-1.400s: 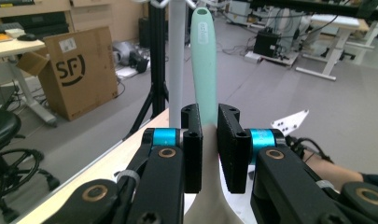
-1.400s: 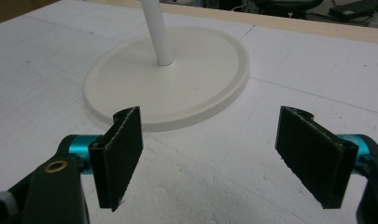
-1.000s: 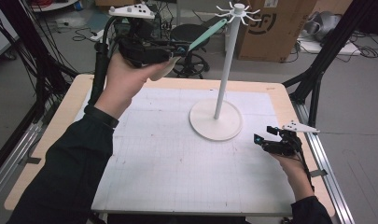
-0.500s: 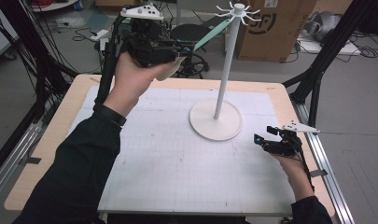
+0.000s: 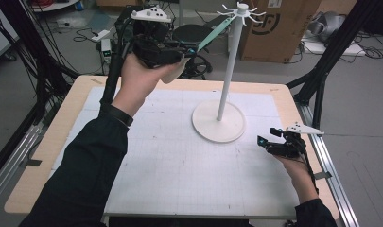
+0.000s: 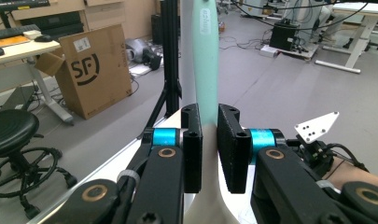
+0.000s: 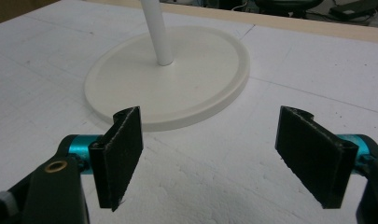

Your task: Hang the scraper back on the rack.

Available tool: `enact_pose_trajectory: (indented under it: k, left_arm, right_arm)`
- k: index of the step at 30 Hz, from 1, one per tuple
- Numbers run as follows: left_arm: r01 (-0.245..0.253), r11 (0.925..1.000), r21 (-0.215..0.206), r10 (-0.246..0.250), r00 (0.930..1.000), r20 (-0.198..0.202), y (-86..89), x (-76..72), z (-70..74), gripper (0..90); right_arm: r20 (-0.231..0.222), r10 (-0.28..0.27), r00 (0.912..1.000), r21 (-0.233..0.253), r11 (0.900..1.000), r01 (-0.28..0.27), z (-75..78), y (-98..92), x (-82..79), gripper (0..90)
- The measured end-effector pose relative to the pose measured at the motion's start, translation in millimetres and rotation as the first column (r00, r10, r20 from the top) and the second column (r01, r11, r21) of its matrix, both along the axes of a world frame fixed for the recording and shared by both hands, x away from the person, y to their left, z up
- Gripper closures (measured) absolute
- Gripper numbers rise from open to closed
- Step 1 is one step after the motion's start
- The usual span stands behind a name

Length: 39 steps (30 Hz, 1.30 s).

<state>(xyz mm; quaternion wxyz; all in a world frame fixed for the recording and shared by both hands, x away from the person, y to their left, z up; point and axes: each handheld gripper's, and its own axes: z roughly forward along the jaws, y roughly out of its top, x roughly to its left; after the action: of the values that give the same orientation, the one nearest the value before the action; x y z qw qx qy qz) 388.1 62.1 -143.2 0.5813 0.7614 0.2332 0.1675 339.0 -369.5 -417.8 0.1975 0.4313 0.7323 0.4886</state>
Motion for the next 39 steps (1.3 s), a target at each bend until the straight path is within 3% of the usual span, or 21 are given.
enact_pose_trajectory:
  k: [10, 16, 17, 18, 22, 24, 30, 34, 39]
  left_arm:
    - [0.006, 0.9998, 0.018, -0.006, 1.0, 0.002, -7.6, 7.6, -12.8, 78.7]
    - [0.016, 0.9997, -0.02, -0.016, 0.9999, -0.001, 1.8, 6.8, -34.3, 53.8]
    - [0.011, 0.9996, -0.024, -0.011, 0.9999, -0.003, 5.2, 5.7, -39.6, 46.1]
    - [0.007, 0.9997, -0.025, -0.007, 1.0, -0.002, 9.1, 3.8, -45.2, 46.1]
    - [0.007, 0.9991, -0.041, -0.008, 0.9998, -0.016, 31.6, -4.9, -72.6, 34.5]
    - [-0.001, 0.9988, -0.049, -0.001, 0.9996, -0.029, 48.0, -11.3, -92.1, 33.0]
    - [-0.037, 0.999, -0.025, 0.037, 0.999, -0.026, 92.3, -31.4, -140.3, 24.6]
    - [-0.05, 0.9985, -0.024, 0.049, 0.9986, -0.021, 123.3, -46.4, -173.6, 22.4]
    - [-0.062, 0.9978, -0.022, 0.062, 0.9979, -0.02, 157.1, -60.5, -203.7, 21.4]
  right_arm:
    - [0.0, 0.0, 1.0, -0.001, 1.0, 0.0, 0.3, -0.5, -0.3, 22.2]
    - [0.001, 0.004, 1.0, -0.004, 1.0, -0.004, -0.2, 0.2, -0.1, 22.2]
    - [-0.002, 0.005, 1.0, -0.005, 1.0, -0.005, -0.4, 0.2, -0.1, 22.2]
    - [-0.002, 0.005, 1.0, -0.005, 1.0, -0.005, -0.4, 0.2, -0.1, 22.2]
    - [-0.007, 0.001, 1.0, -0.004, 1.0, -0.001, -1.1, 0.2, 0.0, 22.2]
    - [-0.003, 0.001, 1.0, -0.007, 1.0, -0.001, -1.3, 0.3, 0.2, 22.2]
    - [-0.01, 0.01, 0.9999, -0.024, 1.0, -0.01, -2.0, 3.5, -0.2, 22.2]
    - [-0.01, 0.01, 0.9999, -0.029, 1.0, -0.01, -2.3, 3.8, -0.7, 22.2]
    - [-0.016, 0.009, 0.9998, -0.046, 0.999, -0.01, -4.2, 4.5, -0.8, 22.1]
